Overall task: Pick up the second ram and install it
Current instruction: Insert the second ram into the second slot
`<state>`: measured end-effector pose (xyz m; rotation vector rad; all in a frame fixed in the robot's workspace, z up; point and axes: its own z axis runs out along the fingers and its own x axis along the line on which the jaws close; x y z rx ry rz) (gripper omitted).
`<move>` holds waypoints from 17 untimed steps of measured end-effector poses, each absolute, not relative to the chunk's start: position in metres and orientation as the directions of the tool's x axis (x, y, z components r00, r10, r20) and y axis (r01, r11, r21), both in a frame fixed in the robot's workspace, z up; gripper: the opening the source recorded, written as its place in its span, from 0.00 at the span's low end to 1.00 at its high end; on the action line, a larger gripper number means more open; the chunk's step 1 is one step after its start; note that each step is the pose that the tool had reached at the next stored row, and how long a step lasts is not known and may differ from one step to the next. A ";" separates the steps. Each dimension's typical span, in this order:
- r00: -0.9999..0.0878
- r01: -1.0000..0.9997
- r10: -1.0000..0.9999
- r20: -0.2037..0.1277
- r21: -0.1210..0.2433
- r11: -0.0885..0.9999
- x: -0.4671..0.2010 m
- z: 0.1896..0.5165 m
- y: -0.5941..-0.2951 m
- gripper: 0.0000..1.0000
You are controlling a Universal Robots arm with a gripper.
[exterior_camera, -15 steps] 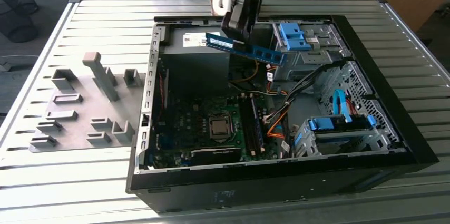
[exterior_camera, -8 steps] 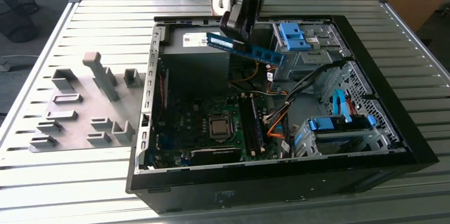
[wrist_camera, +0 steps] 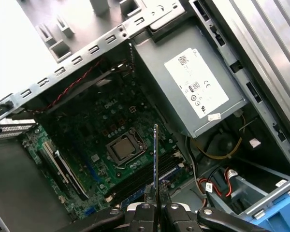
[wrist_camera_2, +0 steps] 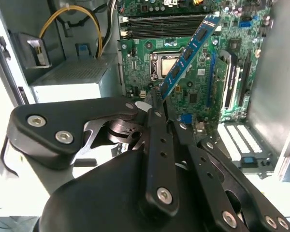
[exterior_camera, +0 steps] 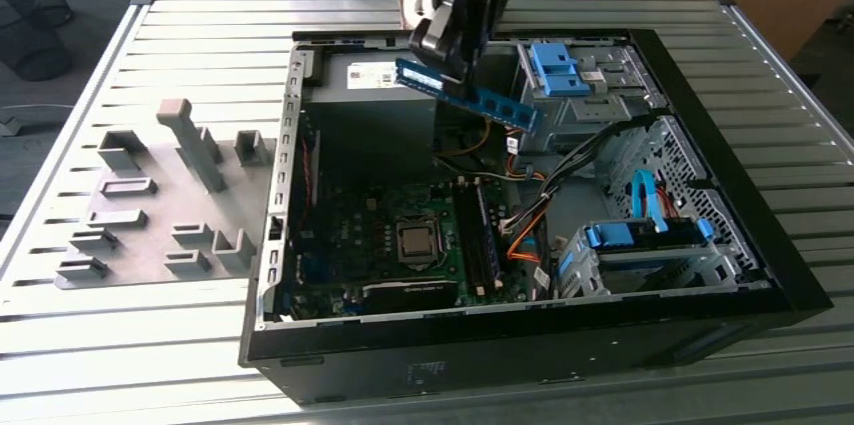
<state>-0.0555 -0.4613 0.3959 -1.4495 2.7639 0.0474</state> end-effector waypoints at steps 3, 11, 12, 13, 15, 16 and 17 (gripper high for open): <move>-0.609 -0.793 -0.793 -0.032 0.017 0.609 -0.056 0.396 -0.461 0.14; -0.713 -0.701 -0.700 -0.032 0.018 0.713 -0.056 0.395 -0.461 0.14; -0.725 -0.688 -0.688 -0.032 0.017 0.725 -0.056 0.395 -0.461 0.14; -0.737 -0.676 -0.675 -0.032 0.018 0.737 -0.056 0.395 -0.461 0.14; -0.760 -0.650 -0.649 -0.032 0.017 0.760 -0.056 0.395 -0.461 0.14; -0.772 -0.636 -0.635 -0.032 0.018 0.772 -0.056 0.395 -0.461 0.14; -0.783 -0.622 -0.622 -0.032 0.018 0.783 -0.056 0.395 -0.461 0.14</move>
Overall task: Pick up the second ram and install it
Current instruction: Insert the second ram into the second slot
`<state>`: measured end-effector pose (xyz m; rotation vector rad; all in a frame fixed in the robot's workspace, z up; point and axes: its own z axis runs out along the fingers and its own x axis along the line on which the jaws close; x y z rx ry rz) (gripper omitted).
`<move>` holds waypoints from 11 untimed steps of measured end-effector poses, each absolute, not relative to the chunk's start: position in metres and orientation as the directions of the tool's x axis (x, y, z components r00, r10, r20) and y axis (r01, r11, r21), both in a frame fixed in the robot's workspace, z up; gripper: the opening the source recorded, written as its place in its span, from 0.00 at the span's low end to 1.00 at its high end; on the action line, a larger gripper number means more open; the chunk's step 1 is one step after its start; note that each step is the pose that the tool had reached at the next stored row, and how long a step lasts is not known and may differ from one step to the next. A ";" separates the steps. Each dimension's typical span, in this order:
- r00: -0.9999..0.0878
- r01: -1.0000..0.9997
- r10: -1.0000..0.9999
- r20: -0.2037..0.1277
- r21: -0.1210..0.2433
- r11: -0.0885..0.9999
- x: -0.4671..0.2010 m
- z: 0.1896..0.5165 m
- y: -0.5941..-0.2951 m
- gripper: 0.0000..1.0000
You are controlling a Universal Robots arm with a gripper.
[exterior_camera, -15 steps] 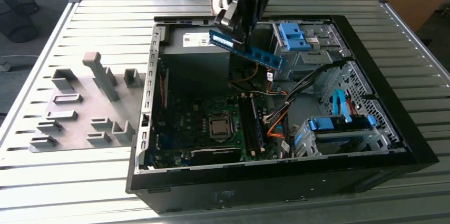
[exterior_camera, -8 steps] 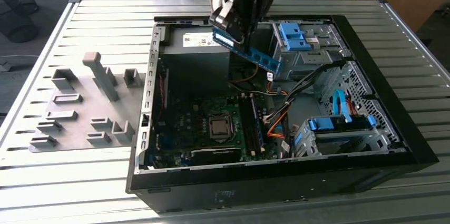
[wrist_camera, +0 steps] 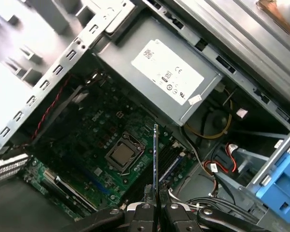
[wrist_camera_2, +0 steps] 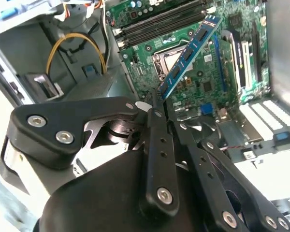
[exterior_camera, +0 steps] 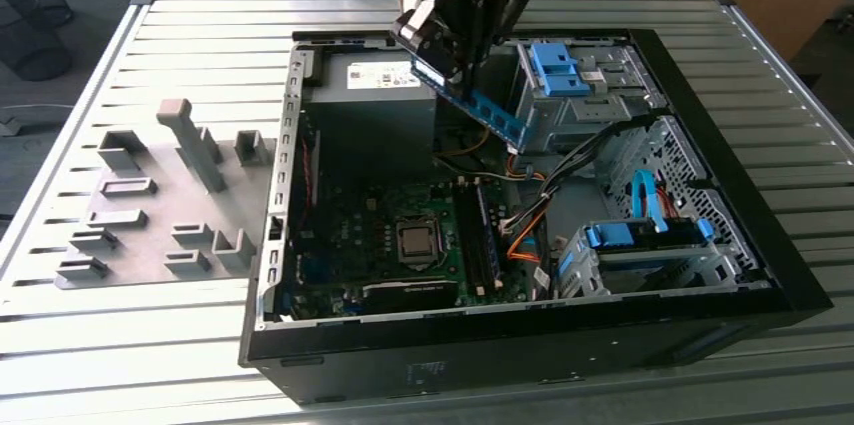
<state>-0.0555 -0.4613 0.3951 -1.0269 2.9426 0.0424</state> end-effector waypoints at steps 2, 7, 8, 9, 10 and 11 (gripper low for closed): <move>-0.803 -0.595 -0.594 -0.032 0.018 0.803 -0.056 0.395 -0.461 0.14; -0.853 -0.521 -0.520 -0.032 0.018 0.853 -0.056 0.395 -0.461 0.14; -0.863 -0.506 -0.505 -0.032 0.018 0.863 -0.056 0.395 -0.461 0.14; -0.872 -0.490 -0.489 -0.032 0.018 0.872 -0.056 0.395 -0.461 0.14; -0.880 -0.474 -0.473 -0.032 0.018 0.880 -0.056 0.394 -0.461 0.14; -0.889 -0.457 -0.456 -0.032 0.018 0.889 -0.056 0.394 -0.461 0.14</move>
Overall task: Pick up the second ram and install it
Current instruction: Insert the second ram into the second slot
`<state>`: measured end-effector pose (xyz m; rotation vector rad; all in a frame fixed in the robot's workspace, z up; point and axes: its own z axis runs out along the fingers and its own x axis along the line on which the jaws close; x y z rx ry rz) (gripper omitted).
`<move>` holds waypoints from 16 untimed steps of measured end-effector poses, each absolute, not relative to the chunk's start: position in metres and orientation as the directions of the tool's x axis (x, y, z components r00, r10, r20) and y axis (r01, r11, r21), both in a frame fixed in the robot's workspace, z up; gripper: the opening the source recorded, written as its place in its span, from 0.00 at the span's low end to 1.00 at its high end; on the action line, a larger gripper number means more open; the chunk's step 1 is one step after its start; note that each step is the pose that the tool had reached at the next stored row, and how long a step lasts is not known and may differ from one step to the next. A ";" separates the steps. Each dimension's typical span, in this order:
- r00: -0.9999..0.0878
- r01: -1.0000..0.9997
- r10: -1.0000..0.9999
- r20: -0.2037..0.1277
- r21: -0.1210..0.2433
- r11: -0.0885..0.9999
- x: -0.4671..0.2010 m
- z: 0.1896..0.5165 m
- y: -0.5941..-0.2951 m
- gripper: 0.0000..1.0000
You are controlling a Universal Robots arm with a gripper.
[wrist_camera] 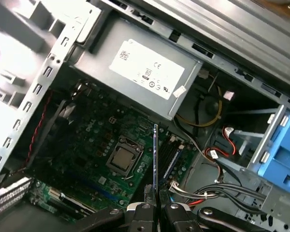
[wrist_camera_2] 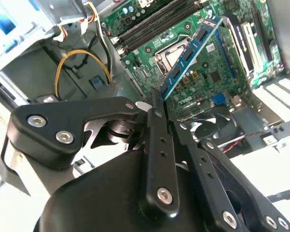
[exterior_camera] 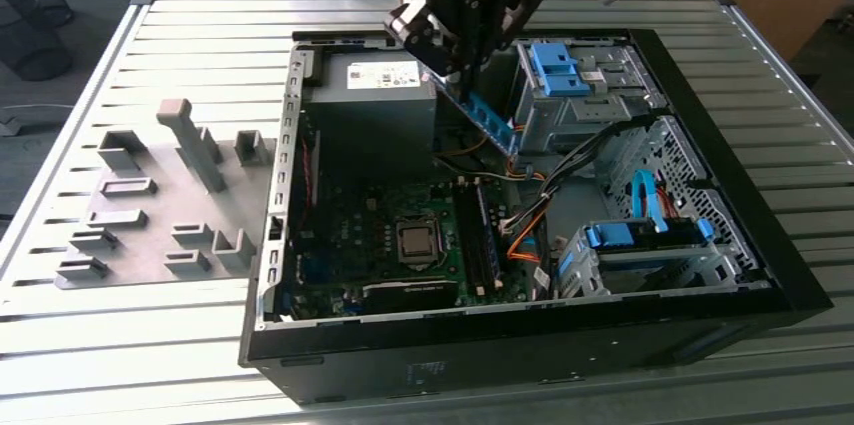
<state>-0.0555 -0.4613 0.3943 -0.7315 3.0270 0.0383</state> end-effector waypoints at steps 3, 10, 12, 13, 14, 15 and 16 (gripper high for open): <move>-0.912 -0.409 -0.408 -0.032 0.017 0.913 -0.056 0.394 -0.461 0.14; -0.954 -0.297 -0.297 -0.032 0.017 0.955 -0.056 0.394 -0.461 0.14; -0.963 -0.269 -0.269 -0.032 0.018 0.963 -0.056 0.394 -0.461 0.14; -0.966 -0.256 -0.255 -0.032 0.018 0.967 -0.056 0.394 -0.461 0.14; -0.970 -0.241 -0.241 -0.032 0.018 0.970 -0.056 0.394 -0.461 0.14; -0.973 -0.228 -0.227 -0.032 0.017 0.974 -0.056 0.394 -0.461 0.14; -0.976 -0.214 -0.214 -0.032 0.018 0.977 -0.056 0.394 -0.461 0.14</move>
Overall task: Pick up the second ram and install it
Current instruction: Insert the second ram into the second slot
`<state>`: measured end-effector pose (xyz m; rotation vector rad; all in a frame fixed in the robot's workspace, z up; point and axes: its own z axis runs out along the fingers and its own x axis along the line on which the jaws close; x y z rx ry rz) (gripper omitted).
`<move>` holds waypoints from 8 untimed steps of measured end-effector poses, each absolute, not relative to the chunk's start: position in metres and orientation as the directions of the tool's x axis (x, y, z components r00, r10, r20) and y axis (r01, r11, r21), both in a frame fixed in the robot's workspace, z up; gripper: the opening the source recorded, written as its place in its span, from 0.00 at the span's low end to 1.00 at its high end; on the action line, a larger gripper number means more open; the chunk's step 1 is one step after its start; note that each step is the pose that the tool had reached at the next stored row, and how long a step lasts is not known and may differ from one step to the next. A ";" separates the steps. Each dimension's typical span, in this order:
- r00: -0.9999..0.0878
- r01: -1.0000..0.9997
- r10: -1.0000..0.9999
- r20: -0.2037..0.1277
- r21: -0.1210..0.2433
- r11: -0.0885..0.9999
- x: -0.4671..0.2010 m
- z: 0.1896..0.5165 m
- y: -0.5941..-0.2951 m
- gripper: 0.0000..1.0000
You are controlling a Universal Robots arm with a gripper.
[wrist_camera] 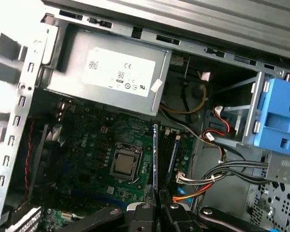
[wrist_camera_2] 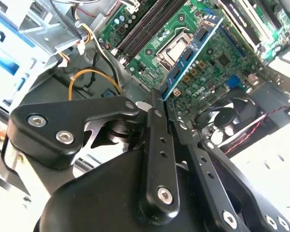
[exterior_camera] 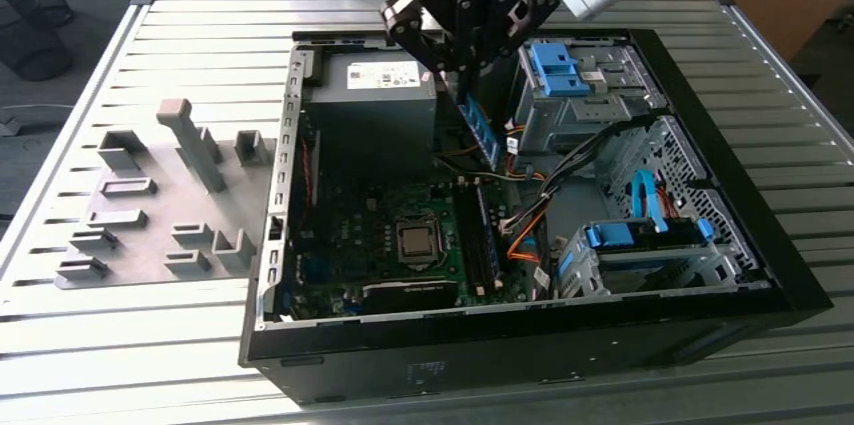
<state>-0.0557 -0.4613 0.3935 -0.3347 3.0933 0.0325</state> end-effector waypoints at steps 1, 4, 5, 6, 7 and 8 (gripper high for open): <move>-0.979 -0.201 -0.200 -0.032 0.018 0.980 -0.056 0.393 -0.461 0.14; -0.986 -0.162 -0.161 -0.032 0.018 0.987 -0.056 0.393 -0.461 0.14; -0.988 -0.149 -0.148 -0.032 0.018 0.989 -0.056 0.393 -0.461 0.14; -0.990 -0.136 -0.135 -0.032 0.017 0.991 -0.056 0.393 -0.461 0.14; -0.992 -0.123 -0.122 -0.032 0.018 0.992 -0.056 0.393 -0.461 0.14; -0.994 -0.110 -0.109 -0.032 0.018 0.994 -0.056 0.393 -0.461 0.14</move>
